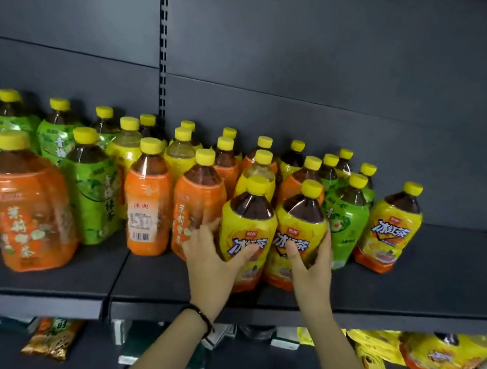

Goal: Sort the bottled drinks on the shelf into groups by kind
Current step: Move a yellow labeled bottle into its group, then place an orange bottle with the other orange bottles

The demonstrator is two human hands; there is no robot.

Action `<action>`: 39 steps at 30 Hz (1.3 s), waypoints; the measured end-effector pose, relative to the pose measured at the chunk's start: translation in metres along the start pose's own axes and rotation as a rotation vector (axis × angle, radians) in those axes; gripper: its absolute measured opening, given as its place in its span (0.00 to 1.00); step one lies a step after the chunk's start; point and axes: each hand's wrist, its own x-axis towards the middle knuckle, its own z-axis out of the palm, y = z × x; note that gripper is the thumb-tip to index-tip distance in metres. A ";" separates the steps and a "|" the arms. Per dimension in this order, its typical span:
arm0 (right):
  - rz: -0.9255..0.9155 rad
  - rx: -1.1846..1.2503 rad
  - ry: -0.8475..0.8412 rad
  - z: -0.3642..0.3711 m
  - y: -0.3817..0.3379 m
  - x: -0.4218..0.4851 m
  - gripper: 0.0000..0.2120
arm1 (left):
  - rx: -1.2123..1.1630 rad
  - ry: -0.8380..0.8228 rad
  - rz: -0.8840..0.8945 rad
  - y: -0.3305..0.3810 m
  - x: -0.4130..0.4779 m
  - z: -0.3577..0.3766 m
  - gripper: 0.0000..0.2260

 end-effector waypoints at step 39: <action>0.024 0.134 -0.331 0.118 -0.058 -0.077 0.32 | 0.022 -0.164 -0.139 -0.048 0.088 -0.147 0.38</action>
